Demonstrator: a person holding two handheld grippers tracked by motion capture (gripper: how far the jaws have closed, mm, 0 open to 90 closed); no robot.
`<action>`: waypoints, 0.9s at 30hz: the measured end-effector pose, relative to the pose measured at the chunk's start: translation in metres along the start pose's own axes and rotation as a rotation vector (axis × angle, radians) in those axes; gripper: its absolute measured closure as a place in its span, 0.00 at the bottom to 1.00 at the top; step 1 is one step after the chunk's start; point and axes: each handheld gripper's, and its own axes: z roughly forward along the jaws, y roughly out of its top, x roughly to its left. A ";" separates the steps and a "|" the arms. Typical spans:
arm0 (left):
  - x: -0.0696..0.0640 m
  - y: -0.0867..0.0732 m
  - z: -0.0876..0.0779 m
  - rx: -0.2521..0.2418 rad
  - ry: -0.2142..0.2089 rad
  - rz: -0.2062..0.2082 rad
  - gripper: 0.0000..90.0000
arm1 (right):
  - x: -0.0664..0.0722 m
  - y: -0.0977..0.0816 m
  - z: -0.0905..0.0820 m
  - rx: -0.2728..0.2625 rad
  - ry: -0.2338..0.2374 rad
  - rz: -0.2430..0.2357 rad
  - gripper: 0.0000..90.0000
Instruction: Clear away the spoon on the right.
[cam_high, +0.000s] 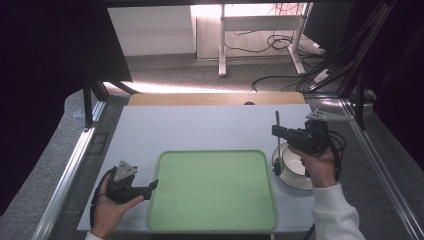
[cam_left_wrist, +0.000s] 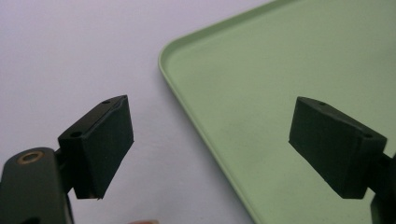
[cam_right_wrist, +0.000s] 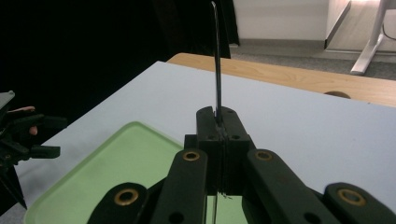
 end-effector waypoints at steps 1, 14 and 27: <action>0.000 0.000 0.000 0.001 0.001 -0.001 0.15 | 0.000 0.000 0.000 0.000 0.000 0.000 0.99; 0.001 0.000 -0.002 0.000 0.008 0.002 0.15 | 0.012 -0.009 0.002 0.009 0.026 0.021 0.99; 0.001 0.000 -0.002 -0.002 0.005 -0.004 0.15 | 0.024 -0.019 0.011 0.038 0.038 0.035 0.99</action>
